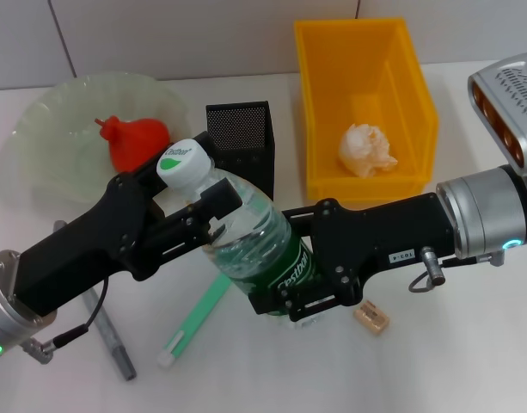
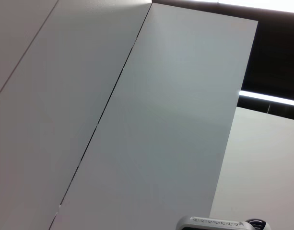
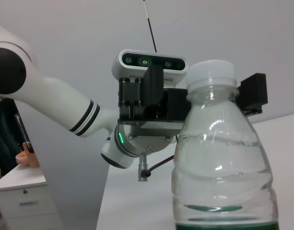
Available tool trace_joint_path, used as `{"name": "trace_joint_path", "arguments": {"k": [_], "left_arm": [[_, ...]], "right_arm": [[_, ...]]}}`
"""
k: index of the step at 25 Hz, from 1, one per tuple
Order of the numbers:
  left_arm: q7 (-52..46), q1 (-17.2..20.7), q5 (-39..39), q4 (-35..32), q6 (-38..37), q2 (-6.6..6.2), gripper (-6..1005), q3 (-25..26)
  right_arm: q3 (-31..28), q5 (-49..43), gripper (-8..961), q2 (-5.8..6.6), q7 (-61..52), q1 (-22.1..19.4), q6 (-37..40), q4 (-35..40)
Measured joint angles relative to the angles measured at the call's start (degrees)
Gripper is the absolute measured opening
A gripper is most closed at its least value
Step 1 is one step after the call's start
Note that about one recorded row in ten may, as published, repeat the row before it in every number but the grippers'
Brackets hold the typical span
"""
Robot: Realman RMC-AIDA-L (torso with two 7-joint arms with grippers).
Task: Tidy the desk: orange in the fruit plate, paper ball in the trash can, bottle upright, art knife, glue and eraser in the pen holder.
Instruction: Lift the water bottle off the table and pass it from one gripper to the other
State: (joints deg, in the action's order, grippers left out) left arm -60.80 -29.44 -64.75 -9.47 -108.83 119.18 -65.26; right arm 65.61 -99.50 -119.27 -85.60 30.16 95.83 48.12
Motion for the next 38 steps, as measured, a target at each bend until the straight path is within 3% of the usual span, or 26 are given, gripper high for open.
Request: {"name": "trace_joint_path", "arguments": {"k": [10, 15, 25, 38], "left_arm": [[-0.2, -0.5, 0.0, 0.4, 0.2, 0.00, 798, 0.0], [-0.8, -0.7, -0.2, 0.1, 0.9, 0.00, 630, -0.1], [-1.4, -0.8, -0.1, -0.1, 1.1, 0.00, 432, 0.3], [-1.3, -0.8, 0.0, -0.3, 0.9, -0.06, 436, 0.2]], "right_arm": [[0.6, 0.1, 762, 0.00, 0.0, 0.5, -0.1, 0.0], [0.7, 0.1, 762, 0.00, 0.1, 0.6, 0.0, 0.0], [0.7, 0.5, 773, -0.07, 0.8, 0.4, 0.1, -0.1], [0.4, 1.3, 825, -0.07, 2.3, 0.1, 0.5, -2.1]]}}
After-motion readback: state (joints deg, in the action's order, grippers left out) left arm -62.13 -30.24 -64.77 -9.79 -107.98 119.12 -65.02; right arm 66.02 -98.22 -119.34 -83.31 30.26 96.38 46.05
